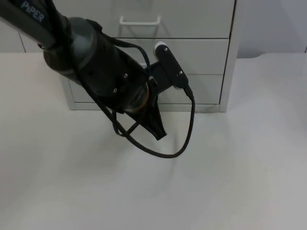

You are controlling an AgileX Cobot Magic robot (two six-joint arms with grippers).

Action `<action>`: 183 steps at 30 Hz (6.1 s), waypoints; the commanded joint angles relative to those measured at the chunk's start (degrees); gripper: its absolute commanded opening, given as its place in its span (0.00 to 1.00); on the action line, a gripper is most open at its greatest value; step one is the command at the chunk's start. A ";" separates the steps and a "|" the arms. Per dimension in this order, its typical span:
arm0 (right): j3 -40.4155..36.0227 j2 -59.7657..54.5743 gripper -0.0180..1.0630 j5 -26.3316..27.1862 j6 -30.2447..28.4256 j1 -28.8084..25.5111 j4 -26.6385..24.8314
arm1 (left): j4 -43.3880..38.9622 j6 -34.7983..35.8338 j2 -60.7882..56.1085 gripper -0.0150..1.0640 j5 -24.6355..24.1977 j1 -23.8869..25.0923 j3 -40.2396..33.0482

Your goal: Open the drawer with the left hand, place the block into the drawer with the right hand, then close the drawer with the left hand.

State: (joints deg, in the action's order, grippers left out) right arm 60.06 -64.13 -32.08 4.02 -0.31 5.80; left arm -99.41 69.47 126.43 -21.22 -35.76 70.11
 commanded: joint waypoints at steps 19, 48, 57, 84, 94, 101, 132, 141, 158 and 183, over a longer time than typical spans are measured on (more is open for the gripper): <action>-0.21 0.43 0.99 0.58 -0.16 -0.30 0.02 | 0.99 3.92 -26.84 0.01 -8.65 -4.29 -21.05; -0.21 0.43 0.99 0.58 -0.16 -0.30 -0.07 | 82.50 -52.61 -59.89 0.01 8.72 17.50 -15.72; -0.21 0.43 0.99 0.58 -0.16 -0.30 -0.07 | 81.68 -51.19 -66.22 0.01 10.03 26.19 -15.36; -0.21 0.43 0.99 0.71 -0.16 -0.30 0.09 | 79.66 -48.62 -70.55 0.01 9.66 27.83 -15.36; -0.21 0.43 0.99 7.43 -0.16 -0.30 0.09 | 79.66 -47.95 -70.49 0.01 9.66 27.83 -15.36; -0.21 0.43 0.99 7.45 1.58 -0.30 0.09 | 79.66 -47.81 -70.49 0.01 9.21 27.83 -15.36; -0.21 19.15 0.99 -0.69 0.86 -0.30 1.53 | 72.92 -47.73 -85.16 0.98 -1.80 27.83 -15.36; -0.21 33.91 0.99 -14.70 -1.29 0.67 1.54 | 72.41 -52.45 -96.92 0.98 -12.43 27.83 -15.36; -4.46 51.29 0.99 -25.85 -4.96 1.06 -2.12 | 105.19 -81.46 -108.79 0.98 -33.29 27.83 -15.59; -24.26 64.13 0.99 -28.54 -8.13 1.06 -9.90 | 105.91 -80.25 -120.09 0.98 -33.37 27.73 -33.78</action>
State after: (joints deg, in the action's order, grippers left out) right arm 36.19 -0.15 -61.69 -3.65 0.65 -3.44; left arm 5.84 -11.14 6.70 -54.35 -8.05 36.69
